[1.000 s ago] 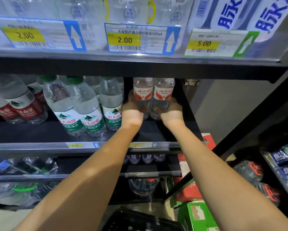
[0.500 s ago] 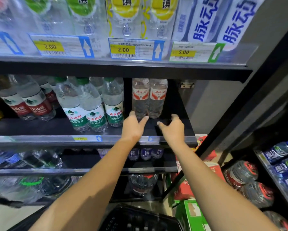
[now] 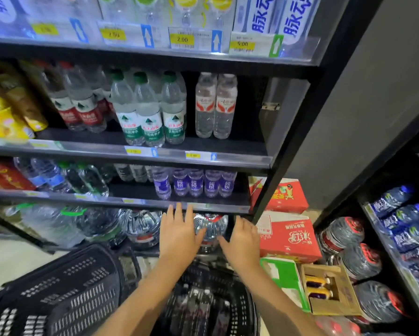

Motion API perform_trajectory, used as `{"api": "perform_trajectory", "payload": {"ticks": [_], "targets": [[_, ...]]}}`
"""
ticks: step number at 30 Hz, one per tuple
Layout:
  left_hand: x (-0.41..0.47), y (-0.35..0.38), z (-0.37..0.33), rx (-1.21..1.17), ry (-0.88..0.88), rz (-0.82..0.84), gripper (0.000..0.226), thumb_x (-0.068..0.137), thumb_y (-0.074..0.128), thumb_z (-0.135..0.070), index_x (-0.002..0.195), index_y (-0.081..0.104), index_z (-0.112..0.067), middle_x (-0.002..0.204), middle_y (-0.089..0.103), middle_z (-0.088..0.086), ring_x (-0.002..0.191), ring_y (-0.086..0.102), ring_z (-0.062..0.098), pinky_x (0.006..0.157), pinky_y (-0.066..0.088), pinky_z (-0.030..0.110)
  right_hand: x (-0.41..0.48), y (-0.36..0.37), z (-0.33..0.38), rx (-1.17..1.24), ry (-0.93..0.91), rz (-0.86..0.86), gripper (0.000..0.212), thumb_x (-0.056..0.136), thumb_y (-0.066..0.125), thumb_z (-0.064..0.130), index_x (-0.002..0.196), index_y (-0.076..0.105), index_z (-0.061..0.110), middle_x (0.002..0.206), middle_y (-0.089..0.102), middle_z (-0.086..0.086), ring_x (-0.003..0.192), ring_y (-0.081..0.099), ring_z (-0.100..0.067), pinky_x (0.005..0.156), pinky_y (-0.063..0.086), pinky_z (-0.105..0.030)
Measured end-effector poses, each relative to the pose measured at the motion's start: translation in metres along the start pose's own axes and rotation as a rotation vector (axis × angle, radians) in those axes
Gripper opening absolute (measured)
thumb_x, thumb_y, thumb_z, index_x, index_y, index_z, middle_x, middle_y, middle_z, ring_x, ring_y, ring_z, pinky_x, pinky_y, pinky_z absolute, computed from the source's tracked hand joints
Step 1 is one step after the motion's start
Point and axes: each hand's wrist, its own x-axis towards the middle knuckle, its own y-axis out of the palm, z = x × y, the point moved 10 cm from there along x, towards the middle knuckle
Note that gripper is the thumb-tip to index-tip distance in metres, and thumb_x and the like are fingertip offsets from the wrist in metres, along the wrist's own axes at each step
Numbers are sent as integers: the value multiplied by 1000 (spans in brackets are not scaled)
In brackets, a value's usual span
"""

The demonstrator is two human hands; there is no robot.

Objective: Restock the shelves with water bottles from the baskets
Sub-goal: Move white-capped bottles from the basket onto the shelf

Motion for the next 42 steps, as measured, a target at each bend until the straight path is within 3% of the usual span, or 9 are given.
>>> {"api": "perform_trajectory", "payload": {"ticks": [3,7,15,21,26,33,36,39,42], "targets": [[-48,41,10,19,-56,165,80,95,30,-63,154,8,-13,160,13,14,148,8,32,121,9,43,-45,34,-25,-44,63,136,74,87,58,53,142,34,9,137,46,-7,127,41,-27,106,34,-33],[-103,91,24,20,-103,348,81,95,29,-64,154,5,-14,161,8,15,149,3,32,120,7,44,-98,68,-54,-39,165,273,75,87,57,54,142,34,8,139,46,-9,130,39,-27,108,33,-34],[-173,168,65,-22,-165,530,77,94,28,-64,154,9,-20,160,17,11,147,13,31,119,17,43,-172,137,-89,-66,343,488,70,84,51,64,131,43,12,130,52,-8,123,45,-27,100,34,-33],[-200,229,101,-1,-167,722,86,91,33,-68,154,3,-17,161,8,14,148,9,32,119,15,44,-220,203,-105,-118,493,670,72,81,55,63,134,44,15,132,53,-9,124,46,-31,99,40,-36],[-205,290,117,10,-128,770,87,90,36,-68,154,11,-13,158,17,18,146,16,34,117,20,43,-236,262,-116,-28,612,759,72,86,58,55,137,37,9,132,50,-14,124,43,-36,98,41,-37],[-197,428,127,2,-88,824,89,87,47,-65,151,22,-8,153,29,23,141,26,38,114,26,46,-227,372,-174,130,767,763,61,86,66,43,131,49,5,121,60,-14,112,57,-35,86,48,-36],[-186,503,135,-15,-111,834,89,87,49,-64,150,23,-7,152,30,23,141,28,38,112,27,47,-213,441,-207,147,740,752,66,83,65,51,131,51,8,121,63,-12,113,58,-32,80,46,-31],[-173,577,148,14,-138,868,89,89,40,-68,152,14,-10,155,23,20,142,26,36,111,28,44,-203,518,-238,140,758,791,60,85,66,50,120,52,3,100,65,-14,97,63,-33,64,36,-27],[-162,642,162,25,-196,909,91,90,38,-68,152,11,-9,156,20,19,140,29,38,107,35,45,-182,591,-251,126,690,841,51,87,66,42,108,60,-4,100,67,-22,95,63,-36,69,46,-37]]}}
